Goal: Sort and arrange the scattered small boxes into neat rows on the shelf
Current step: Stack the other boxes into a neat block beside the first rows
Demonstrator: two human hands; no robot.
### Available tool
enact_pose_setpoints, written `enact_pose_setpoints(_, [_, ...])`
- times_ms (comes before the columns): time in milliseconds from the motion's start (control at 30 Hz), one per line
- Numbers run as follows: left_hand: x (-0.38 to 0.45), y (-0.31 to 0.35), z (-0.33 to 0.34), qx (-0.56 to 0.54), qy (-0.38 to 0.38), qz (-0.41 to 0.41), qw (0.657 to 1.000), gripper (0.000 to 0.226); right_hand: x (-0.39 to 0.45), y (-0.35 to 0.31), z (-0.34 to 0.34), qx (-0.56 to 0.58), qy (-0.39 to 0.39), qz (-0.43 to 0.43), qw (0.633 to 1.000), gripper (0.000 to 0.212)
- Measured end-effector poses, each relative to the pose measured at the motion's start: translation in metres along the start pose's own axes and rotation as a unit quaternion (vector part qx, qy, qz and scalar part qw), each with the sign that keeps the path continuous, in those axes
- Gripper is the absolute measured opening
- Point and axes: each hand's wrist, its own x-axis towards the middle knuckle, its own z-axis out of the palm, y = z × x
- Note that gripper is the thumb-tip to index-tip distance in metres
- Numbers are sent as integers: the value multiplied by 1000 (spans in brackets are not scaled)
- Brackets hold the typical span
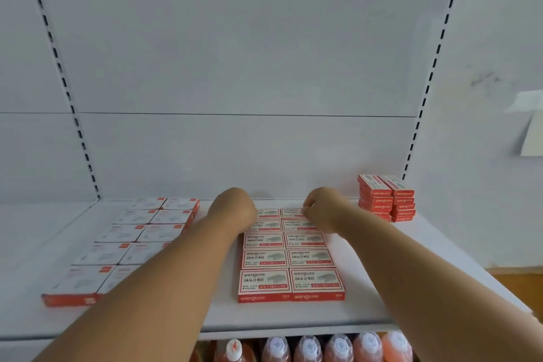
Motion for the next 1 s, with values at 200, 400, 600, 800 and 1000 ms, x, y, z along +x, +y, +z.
enact_pose_setpoints(200, [-4, 0, 0, 43, -5, 37, 998, 28, 1, -3, 4, -70, -6, 7, 998, 31])
enact_pose_setpoints(400, [-14, 6, -4, 69, -5, 37, 997, 20, -7, -7, 4, -65, 13, 45, 997, 28])
enact_pose_setpoints(600, [-21, 11, -1, 75, 13, 45, 996, 26, -7, -9, 8, -92, 14, 37, 995, 21])
enact_pose_setpoints(800, [-24, 10, -4, 54, 18, 34, 998, 26, -7, -9, 6, -82, 6, 43, 996, 23])
enact_pose_setpoints(1000, [-25, 6, -3, 66, 21, 49, 996, 22, -3, -5, 9, -57, 21, 40, 997, 18])
